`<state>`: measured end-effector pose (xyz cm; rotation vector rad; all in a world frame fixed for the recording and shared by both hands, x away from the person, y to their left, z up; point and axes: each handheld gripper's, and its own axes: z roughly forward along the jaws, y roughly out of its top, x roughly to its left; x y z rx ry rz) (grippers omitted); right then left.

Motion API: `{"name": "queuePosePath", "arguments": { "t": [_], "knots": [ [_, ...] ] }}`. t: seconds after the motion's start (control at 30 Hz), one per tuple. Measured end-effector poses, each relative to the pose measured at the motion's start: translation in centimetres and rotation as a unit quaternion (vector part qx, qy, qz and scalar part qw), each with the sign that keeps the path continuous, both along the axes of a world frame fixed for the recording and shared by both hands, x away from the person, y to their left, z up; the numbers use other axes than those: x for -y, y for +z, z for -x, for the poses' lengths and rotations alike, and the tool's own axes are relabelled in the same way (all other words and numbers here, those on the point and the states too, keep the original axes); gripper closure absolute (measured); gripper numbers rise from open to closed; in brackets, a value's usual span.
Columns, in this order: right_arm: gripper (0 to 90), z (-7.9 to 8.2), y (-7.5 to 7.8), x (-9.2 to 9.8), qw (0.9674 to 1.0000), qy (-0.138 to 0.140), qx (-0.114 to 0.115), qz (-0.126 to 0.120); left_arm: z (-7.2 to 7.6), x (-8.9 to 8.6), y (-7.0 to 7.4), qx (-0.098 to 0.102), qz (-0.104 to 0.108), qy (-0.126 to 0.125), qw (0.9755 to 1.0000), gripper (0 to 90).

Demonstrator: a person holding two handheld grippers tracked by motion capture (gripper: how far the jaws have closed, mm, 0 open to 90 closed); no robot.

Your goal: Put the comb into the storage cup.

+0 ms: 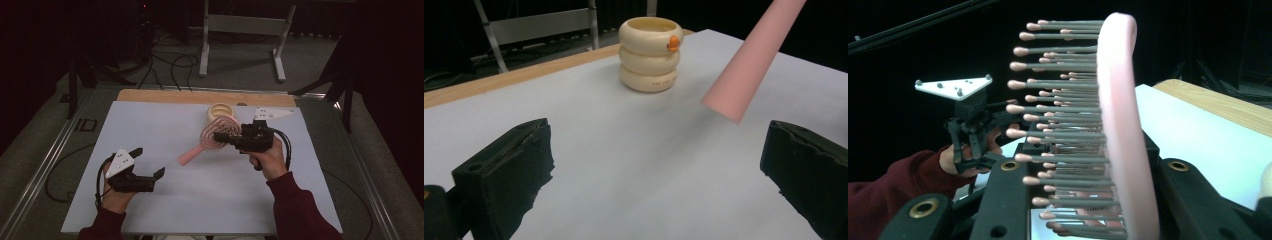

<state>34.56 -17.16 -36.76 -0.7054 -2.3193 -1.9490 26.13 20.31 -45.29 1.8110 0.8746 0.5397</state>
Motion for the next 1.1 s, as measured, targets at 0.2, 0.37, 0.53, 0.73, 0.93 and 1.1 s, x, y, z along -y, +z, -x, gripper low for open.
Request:
{"name": "queuePosePath", "arguments": {
  "t": [0.2,0.37,0.53,0.73,0.93,1.1],
  "knots": [
    [64.0,-0.5,0.3,0.0,0.9999,-0.009,0.001,0.005,0.3,-0.2,-0.8,0.002,-0.019,0.006,0.9998,1.1],
    [64.0,-0.8,0.5,0.0,0.9998,-0.016,0.0,0.009,0.5,-0.5,-1.2,0.003,-0.014,0.008,0.9999,1.0],
    [64.0,-1.1,0.8,0.1,0.9997,-0.023,0.001,0.012,0.6,-1.0,-1.4,0.004,-0.009,0.018,0.9998,1.0],
    [64.0,-1.5,1.1,0.4,0.9995,-0.028,0.003,0.013,0.8,-1.4,-1.5,0.008,-0.004,0.022,0.9997,1.0],
    [64.0,-1.8,1.2,0.5,0.9993,-0.036,-0.001,0.013,0.8,-1.5,-1.8,0.01,-0.008,0.026,0.9996,1.0],
    [64.0,-2.5,1.0,0.5,0.9989,-0.044,-0.007,0.015,0.8,-1.6,-1.8,0.01,-0.007,0.028,0.9995,1.0]
  ]
}}
